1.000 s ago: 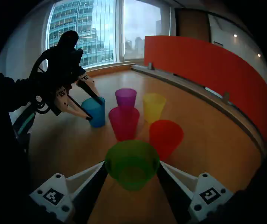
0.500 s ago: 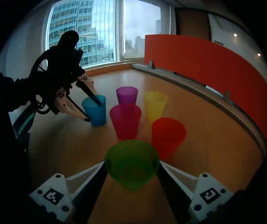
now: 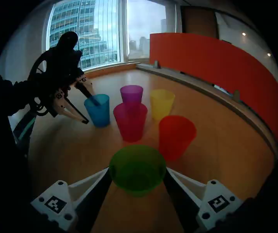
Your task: Pour water
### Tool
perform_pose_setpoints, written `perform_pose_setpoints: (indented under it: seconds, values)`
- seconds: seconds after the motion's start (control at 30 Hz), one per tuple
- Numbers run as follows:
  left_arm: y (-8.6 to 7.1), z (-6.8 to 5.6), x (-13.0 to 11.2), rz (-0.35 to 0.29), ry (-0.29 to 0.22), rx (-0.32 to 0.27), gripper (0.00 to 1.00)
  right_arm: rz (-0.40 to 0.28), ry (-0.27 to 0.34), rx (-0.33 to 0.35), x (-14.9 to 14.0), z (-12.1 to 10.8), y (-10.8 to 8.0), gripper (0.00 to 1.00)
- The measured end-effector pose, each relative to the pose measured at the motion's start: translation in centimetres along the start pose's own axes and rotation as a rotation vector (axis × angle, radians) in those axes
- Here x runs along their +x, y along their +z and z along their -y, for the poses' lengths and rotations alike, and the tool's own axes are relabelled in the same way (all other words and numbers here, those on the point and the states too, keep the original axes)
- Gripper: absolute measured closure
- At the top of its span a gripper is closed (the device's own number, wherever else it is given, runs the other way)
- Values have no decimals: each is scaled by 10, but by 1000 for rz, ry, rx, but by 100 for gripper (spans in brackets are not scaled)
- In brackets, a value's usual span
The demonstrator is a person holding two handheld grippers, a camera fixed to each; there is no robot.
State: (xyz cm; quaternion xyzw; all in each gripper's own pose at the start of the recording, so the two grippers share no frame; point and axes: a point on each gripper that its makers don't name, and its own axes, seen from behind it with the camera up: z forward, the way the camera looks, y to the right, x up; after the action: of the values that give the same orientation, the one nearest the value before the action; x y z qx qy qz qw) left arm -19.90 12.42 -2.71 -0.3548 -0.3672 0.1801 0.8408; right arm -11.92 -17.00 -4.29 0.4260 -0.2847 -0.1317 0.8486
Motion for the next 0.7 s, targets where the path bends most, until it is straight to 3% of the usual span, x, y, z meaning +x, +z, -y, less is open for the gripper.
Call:
perform_pose_setpoints:
  seconds: [0.7]
  values:
    - [-13, -6, -9, -7, -26, 11, 8, -4, 16, -30, -10, 0, -7, 0]
